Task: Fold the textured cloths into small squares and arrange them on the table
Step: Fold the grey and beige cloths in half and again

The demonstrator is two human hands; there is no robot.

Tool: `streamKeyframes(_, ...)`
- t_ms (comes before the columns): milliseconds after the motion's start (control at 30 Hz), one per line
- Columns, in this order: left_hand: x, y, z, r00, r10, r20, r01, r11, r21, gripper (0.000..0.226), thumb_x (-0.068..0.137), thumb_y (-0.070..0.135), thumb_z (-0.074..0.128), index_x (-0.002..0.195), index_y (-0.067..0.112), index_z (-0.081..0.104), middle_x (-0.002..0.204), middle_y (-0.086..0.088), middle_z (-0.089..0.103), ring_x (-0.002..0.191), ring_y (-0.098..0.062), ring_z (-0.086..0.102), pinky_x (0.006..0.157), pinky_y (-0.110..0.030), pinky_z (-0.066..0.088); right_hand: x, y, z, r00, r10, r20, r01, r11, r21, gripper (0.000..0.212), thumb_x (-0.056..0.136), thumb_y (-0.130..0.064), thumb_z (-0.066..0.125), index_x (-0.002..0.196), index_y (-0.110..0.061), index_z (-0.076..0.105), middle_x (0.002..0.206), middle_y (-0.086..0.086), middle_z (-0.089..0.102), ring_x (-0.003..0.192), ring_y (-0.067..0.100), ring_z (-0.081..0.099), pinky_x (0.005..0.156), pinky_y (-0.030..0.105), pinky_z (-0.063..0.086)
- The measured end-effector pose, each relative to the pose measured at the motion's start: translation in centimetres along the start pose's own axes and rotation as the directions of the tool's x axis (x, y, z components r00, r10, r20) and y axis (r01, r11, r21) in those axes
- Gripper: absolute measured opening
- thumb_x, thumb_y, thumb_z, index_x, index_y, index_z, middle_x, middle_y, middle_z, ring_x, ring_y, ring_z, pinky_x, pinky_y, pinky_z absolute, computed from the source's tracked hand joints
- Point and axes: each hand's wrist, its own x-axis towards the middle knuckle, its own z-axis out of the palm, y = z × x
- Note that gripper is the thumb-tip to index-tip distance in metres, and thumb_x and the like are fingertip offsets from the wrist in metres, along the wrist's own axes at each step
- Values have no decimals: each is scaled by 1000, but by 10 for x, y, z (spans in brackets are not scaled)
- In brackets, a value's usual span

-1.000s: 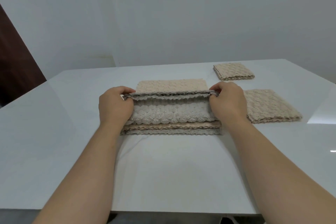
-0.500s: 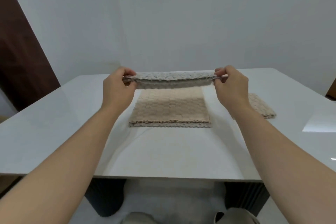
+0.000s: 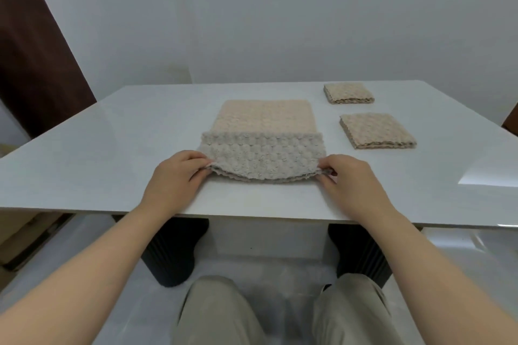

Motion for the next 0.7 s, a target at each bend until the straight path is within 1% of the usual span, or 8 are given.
streamKeyframes(67,-7,0,-3,999,36,-21,-35,999,39,18,93,24,73,107,16,81,109,0,75,98,-25,70,85,-36,55,-8,1,0,1000,10,-28,-10,1000,21,14,88,-12,75,102,-11,72,101,5,73,93,23,68,85,38,56)
streamKeyframes(100,-11,-1,-4,996,81,-26,-79,995,66,20,94,27,70,106,15,81,107,-2,76,98,-27,70,84,-38,55,-11,1,0,999,11,-37,-10,999,35,13,87,-10,76,100,-11,73,101,5,73,92,23,68,85,38,57)
streamKeyframes(200,-19,-7,-10,982,188,-3,-187,976,113,31,95,35,62,106,13,81,105,-4,77,101,-31,68,88,-45,55,-19,-1,-3,999,3,-47,0,998,62,12,84,-6,76,95,-10,73,98,5,74,90,22,68,84,39,58)
streamKeyframes(267,-26,-8,-13,980,198,38,-201,974,108,35,96,38,58,109,14,80,109,-2,77,107,-30,67,92,-45,54,-25,-2,-6,999,2,-43,0,998,55,12,83,-6,77,94,-10,75,98,5,75,90,23,69,85,40,58)
streamKeyframes(367,-38,-7,-17,976,199,92,-206,976,70,39,96,41,55,113,14,79,113,0,76,110,-27,67,96,-39,53,-32,-2,-10,999,-5,-32,6,1000,31,12,82,-9,79,94,-10,77,96,4,76,89,23,70,85,40,58)
streamKeyframes(500,-49,-6,-27,978,176,107,-182,982,47,41,95,42,52,114,17,79,114,2,76,108,-19,68,99,-20,44,-40,-4,-14,998,-59,-2,59,998,-1,9,83,-12,80,91,-12,78,92,2,77,87,25,71,80,42,58)
streamKeyframes(600,-51,-6,-34,972,186,142,-195,980,48,43,95,43,50,114,18,79,115,4,76,108,-17,70,95,-24,49,-44,-6,-19,998,-66,13,67,997,-46,9,85,-15,79,93,-16,80,89,0,77,87,25,70,77,42,57)
streamKeyframes(700,-52,-3,-36,963,185,195,-199,979,53,44,96,43,48,117,18,77,118,4,75,110,-18,70,96,-27,50,-47,-9,-21,989,-150,8,149,979,-140,8,83,-15,82,91,-18,81,83,1,75,82,28,69,67,39,56)
